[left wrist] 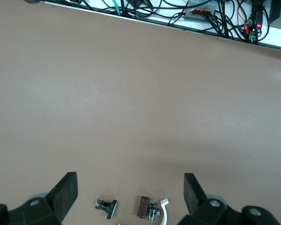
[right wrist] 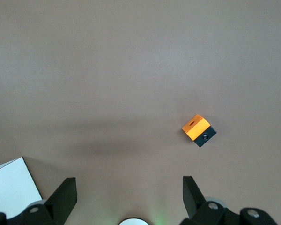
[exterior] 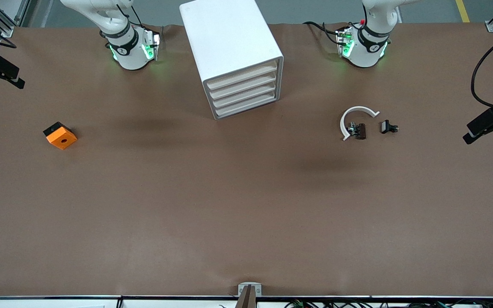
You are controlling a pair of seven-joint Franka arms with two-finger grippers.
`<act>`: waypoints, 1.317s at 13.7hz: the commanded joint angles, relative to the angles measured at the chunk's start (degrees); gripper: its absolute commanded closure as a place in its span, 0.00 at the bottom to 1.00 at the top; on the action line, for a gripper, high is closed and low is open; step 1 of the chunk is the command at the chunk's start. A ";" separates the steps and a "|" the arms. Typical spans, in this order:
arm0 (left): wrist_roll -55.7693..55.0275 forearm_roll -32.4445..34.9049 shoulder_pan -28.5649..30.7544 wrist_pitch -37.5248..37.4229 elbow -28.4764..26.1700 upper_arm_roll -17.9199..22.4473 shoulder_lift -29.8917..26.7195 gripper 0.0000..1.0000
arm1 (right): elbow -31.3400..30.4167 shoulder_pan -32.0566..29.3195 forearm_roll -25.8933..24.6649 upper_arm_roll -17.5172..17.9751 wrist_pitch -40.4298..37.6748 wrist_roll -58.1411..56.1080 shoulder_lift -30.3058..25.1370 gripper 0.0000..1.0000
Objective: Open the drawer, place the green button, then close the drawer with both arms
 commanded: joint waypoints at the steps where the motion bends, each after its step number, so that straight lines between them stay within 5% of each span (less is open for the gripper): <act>1: 0.23 1.03 -5.65 -0.92 1.04 4.77 0.80 0.00 | -1.14 0.22 0.55 -0.09 0.18 1.06 -1.59 0.00; 3: 0.13 1.03 -9.28 -1.01 0.95 8.66 0.89 0.00 | -1.14 0.22 0.55 -0.09 0.09 1.06 -1.59 0.00; 18: -1.79 1.03 -13.14 -1.97 1.04 10.41 0.10 0.00 | 1.76 0.39 0.02 -0.09 -0.18 1.06 -0.45 0.00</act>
